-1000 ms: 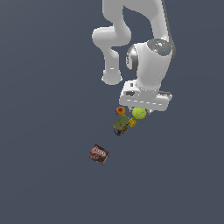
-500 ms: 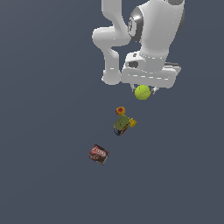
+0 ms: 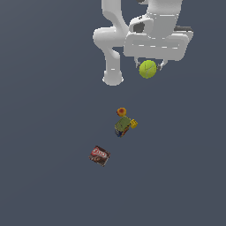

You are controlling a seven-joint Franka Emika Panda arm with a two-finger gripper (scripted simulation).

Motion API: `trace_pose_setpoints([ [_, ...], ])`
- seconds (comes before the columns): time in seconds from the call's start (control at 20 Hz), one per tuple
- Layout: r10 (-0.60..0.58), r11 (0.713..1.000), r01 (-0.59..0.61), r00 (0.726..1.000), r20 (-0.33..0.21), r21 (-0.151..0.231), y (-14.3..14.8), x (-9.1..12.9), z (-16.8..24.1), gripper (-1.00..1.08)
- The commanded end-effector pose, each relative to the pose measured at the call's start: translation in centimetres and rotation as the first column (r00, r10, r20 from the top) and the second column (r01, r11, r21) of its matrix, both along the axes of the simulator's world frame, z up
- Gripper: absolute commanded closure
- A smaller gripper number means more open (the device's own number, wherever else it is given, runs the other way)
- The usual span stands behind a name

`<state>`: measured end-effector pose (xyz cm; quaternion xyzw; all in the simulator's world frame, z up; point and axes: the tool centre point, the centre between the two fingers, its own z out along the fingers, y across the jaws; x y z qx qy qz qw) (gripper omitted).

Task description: Pick up a designated object from a clutter of objects.

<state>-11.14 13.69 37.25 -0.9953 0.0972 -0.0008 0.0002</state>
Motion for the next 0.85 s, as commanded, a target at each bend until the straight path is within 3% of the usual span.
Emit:
trace_pose_setpoints([
  [0.0, 0.000, 1.000, 0.000, 1.000, 0.000, 0.000, 0.1, -0.8, 1.9, 1.08],
  [0.4, 0.000, 1.000, 0.000, 1.000, -0.001, 0.000, 0.2, -2.2, 5.9, 1.08],
  [0.8, -0.001, 1.000, 0.001, 1.000, -0.002, 0.000, 0.3, -2.3, 6.8, 1.08],
])
